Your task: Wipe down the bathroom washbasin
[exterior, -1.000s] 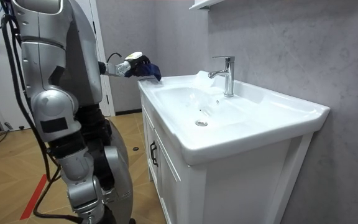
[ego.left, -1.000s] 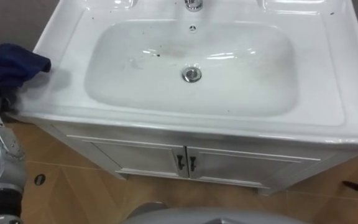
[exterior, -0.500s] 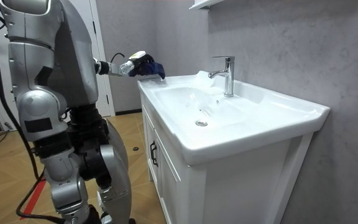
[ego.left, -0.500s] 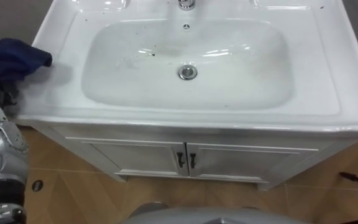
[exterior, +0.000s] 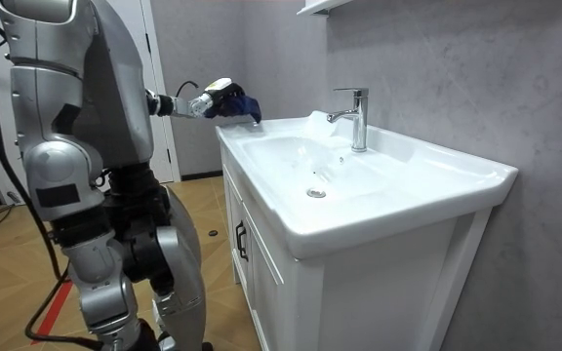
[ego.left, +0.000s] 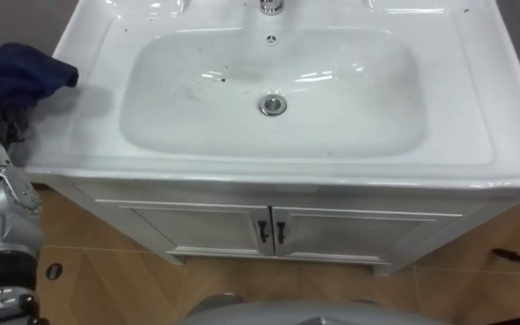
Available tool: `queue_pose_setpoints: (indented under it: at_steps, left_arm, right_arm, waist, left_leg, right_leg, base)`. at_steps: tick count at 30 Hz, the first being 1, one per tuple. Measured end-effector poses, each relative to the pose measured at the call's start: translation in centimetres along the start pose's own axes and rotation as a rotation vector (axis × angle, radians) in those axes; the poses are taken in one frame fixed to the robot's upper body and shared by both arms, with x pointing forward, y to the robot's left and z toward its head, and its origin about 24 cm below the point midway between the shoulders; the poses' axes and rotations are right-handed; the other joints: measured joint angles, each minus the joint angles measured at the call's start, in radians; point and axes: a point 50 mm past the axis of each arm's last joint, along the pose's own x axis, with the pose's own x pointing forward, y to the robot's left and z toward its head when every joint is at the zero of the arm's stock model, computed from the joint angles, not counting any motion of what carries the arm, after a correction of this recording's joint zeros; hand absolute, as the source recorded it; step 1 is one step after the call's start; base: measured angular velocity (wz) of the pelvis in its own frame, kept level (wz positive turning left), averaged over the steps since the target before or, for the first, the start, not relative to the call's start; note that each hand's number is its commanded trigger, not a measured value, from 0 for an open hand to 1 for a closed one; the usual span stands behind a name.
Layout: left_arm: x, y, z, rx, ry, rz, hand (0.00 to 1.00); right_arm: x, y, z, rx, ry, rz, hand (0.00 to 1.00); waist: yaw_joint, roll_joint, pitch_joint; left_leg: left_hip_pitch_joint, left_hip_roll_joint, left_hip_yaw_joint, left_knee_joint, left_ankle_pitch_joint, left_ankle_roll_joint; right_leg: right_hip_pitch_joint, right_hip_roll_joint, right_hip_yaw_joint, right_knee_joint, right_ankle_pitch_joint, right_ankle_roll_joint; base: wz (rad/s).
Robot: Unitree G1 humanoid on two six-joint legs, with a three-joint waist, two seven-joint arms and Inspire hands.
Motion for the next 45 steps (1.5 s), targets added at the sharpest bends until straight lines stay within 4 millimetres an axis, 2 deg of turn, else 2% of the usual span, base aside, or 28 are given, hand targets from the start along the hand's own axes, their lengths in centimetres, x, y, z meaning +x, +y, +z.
queue_pose_setpoints:
  at_steps: [3,8,13,21,30,31,32,38,45]
  left_arm:
    - [0.0,-0.2,0.3,0.011,-0.025,-0.028,1.0]
    - [-0.4,-2.0,1.4,0.035,-0.077,-0.146,1.0]
    - [-0.5,-2.6,2.9,0.028,-0.155,-0.178,1.0]
    - [-0.7,-2.7,3.7,-0.002,-0.224,-0.204,1.0]
    - [-0.7,-2.8,3.9,-0.012,-0.248,-0.224,1.0]
    - [-0.7,-2.8,3.9,-0.013,-0.251,-0.224,0.6]
    - [-0.7,-2.8,3.9,-0.014,-0.254,-0.225,0.0]
    - [-1.0,-3.6,3.0,0.01,-0.22,-0.267,0.0]
    - [-1.1,-3.6,2.8,0.013,-0.214,-0.269,0.0]
  right_arm:
    - [0.0,0.0,0.6,-0.008,-0.015,0.009,0.0]
    - [0.0,0.2,0.8,-0.023,-0.018,0.017,0.0]
    - [0.1,0.1,1.1,-0.021,-0.037,0.017,0.0]
    - [0.1,0.2,2.1,-0.04,-0.072,0.021,0.0]
    - [0.0,0.1,2.3,-0.041,-0.077,0.019,0.0]
    - [0.0,0.1,2.3,-0.041,-0.077,0.019,0.0]
    - [0.0,0.1,2.4,-0.041,-0.078,0.019,0.0]
    - [0.1,0.0,2.3,-0.039,-0.055,0.013,0.0]
    - [0.1,0.0,1.7,-0.039,-0.034,0.008,0.0]
  waist:
    - [-0.009,0.001,0.0024]
    - [-0.017,0.008,0.0069]
    - [-0.03,0.018,0.0104]
    - [-0.051,0.022,0.0104]
    - [-0.052,0.021,0.0098]
    - [-0.052,0.021,0.0097]
    - [-0.051,0.02,0.0097]
    - [-0.051,0.023,0.009]
    - [-0.049,0.023,0.0075]
  left_leg:
    - [-0.014,0.0,-0.003,0.008,0.001,0.002]
    - [-0.016,0.001,0.002,0.016,-0.003,0.007]
    - [-0.03,-0.001,0.005,0.021,-0.006,0.016]
    - [-0.037,0.001,0.023,0.024,-0.006,0.021]
    - [-0.048,0.004,0.022,0.032,-0.006,0.021]
    - [-0.048,0.004,0.022,0.033,-0.006,0.021]
    - [-0.049,0.004,0.023,0.033,-0.006,0.021]
    - [-0.051,0.005,0.023,0.033,-0.006,0.021]
    - [-0.044,0.004,0.025,0.03,-0.006,0.021]
  right_leg:
    - [-0.01,0.0,-0.002,0.004,0.001,0.001]
    - [-0.012,0.0,0.006,0.008,0.004,0.004]
    - [-0.033,-0.002,0.02,0.022,0.01,0.008]
    - [-0.055,-0.004,0.036,0.037,0.01,0.009]
    - [-0.063,-0.001,0.042,0.037,0.01,0.009]
    - [-0.063,-0.001,0.042,0.037,0.011,0.009]
    - [-0.063,-0.001,0.042,0.037,0.011,0.009]
    - [-0.064,0.0,0.042,0.035,0.011,0.01]
    - [-0.062,0.0,0.043,0.038,0.011,0.01]
  base:
    - [0.0]
    - [0.0]
    - [-0.01]
    - [-0.07]
    - [0.0]
    - [0.0]
    - [0.0]
    - [0.0]
    - [0.0]
